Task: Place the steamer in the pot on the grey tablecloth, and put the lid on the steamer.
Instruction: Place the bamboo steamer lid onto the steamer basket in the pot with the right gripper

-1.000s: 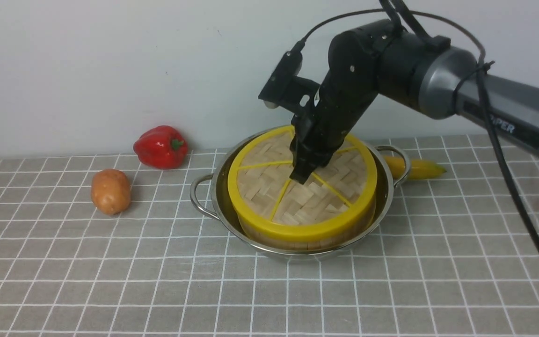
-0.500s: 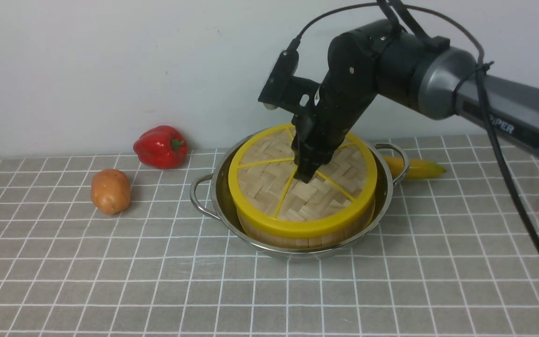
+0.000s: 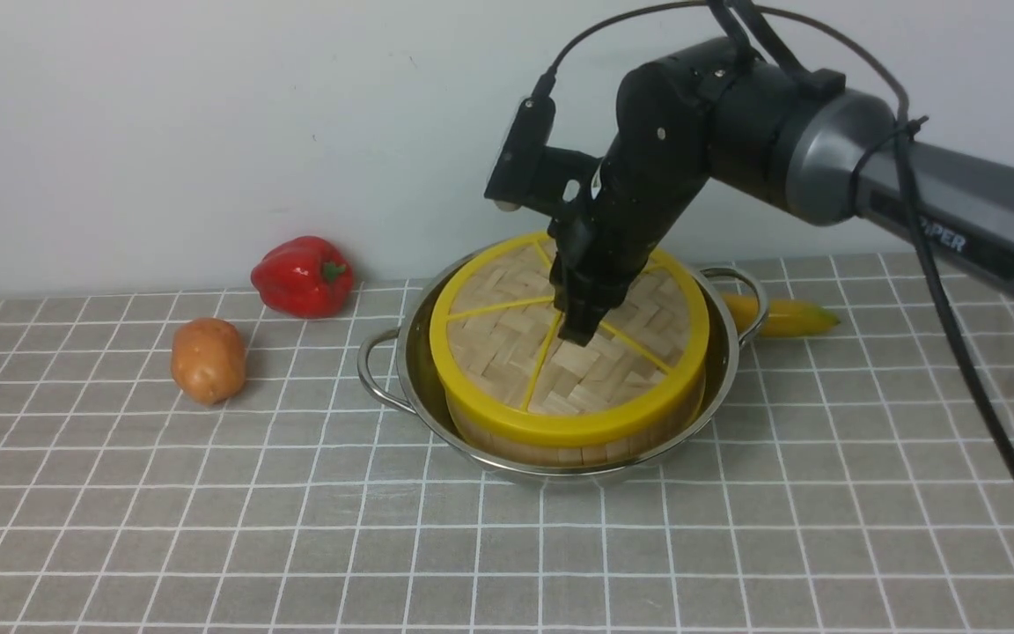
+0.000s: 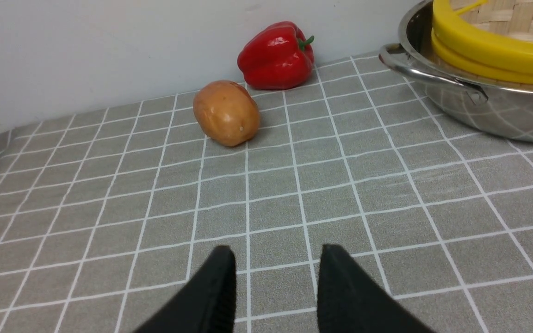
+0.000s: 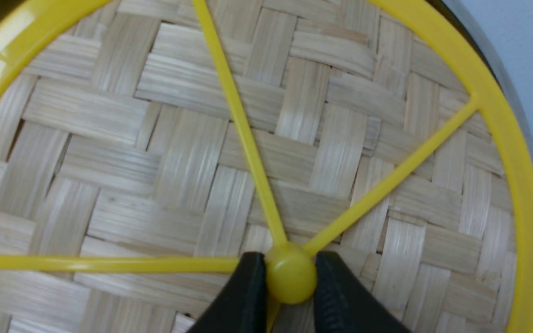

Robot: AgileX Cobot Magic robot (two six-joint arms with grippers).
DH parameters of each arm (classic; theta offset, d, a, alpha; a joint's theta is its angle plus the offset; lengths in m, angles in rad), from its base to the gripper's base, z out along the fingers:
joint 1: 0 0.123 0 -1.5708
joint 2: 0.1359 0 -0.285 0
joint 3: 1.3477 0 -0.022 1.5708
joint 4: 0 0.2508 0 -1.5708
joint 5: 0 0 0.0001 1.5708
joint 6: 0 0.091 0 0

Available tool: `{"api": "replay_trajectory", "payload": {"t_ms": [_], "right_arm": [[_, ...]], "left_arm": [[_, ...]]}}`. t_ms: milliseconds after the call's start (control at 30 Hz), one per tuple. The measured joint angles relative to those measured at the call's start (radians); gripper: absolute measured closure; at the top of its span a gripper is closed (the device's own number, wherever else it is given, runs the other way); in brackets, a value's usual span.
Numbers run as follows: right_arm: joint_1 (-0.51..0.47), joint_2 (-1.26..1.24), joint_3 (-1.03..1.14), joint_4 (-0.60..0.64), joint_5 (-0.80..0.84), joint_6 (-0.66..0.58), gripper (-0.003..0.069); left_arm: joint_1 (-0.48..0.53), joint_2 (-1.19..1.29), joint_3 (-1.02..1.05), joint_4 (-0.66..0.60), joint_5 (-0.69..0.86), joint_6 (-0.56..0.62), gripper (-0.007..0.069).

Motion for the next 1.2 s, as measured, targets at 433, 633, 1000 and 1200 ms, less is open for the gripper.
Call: {"api": "replay_trajectory", "payload": {"t_ms": [433,633,1000,1200], "right_arm": [[0.0,0.001,-0.016,-0.007,0.034,0.034,0.0512],[0.0,0.008,-0.068,-0.007,0.088,0.054,0.0512],[0.0,0.036,-0.071,-0.008,0.076,0.053,0.0512],[0.0,0.037,-0.071,-0.007,0.071,0.031,0.0512]], "left_arm": [[0.0,0.0,0.0,0.0,0.0,0.0,0.0382],[0.0,0.0,0.0,0.0,0.0,0.0,0.0382],[0.0,0.0,0.0,0.0,0.0,0.0,0.0382],[0.0,0.0,0.0,0.0,0.0,0.0,0.0382]]}}
